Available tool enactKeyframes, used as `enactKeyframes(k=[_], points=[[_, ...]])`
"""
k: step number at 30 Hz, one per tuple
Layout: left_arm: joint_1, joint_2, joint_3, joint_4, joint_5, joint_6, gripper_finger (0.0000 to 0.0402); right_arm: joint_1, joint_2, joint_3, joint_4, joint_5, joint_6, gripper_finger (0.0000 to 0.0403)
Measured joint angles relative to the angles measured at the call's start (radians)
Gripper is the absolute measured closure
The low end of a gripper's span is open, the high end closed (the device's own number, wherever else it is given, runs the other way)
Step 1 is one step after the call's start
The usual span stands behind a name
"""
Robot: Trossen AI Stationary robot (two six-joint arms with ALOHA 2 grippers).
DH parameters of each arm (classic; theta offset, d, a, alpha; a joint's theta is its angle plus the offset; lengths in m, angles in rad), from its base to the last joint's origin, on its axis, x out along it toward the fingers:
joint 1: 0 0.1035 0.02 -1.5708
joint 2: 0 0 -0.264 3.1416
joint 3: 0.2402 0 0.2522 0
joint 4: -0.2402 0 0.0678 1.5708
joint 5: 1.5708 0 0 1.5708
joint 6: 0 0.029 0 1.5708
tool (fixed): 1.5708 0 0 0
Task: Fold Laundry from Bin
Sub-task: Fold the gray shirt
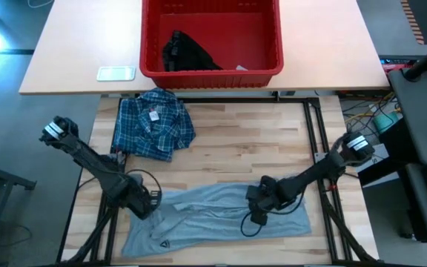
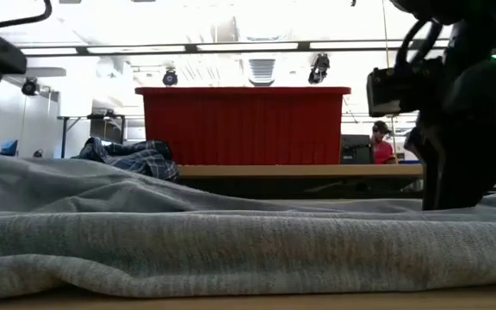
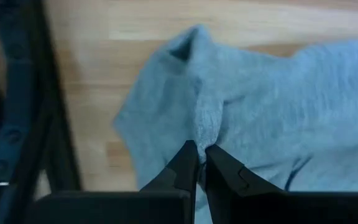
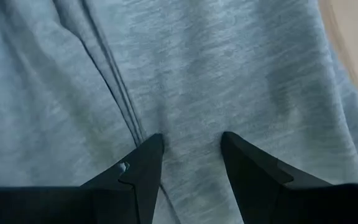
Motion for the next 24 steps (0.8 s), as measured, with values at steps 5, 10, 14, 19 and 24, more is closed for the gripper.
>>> enactKeyframes(k=[5, 10, 14, 19, 24], points=[[-0.037, 0.025, 0.014, 0.17, -0.054, 0.05, 0.0401, 0.008, 0.065, -0.006, 0.0, -0.055, 0.046, 0.0239], [-0.046, 0.021, 0.049, 0.105, -0.03, 0.075, 0.0401, 0.016, 0.025, -0.038, -0.028, -0.115, 0.071, 0.0239], [-0.044, 0.004, 0.111, -0.098, -0.003, 0.049, 0.0401, 0.024, -0.056, -0.105, -0.082, -0.149, 0.105, 0.0239], [-0.053, -0.024, 0.102, 0.022, 0.048, 0.069, 0.0395, 0.023, -0.167, -0.194, -0.091, -0.143, 0.135, 0.0239], [-0.053, 0.002, 0.055, 0.296, 0.049, 0.098, 0.0342, 0.016, -0.243, -0.226, -0.077, -0.131, 0.14, 0.0239]])
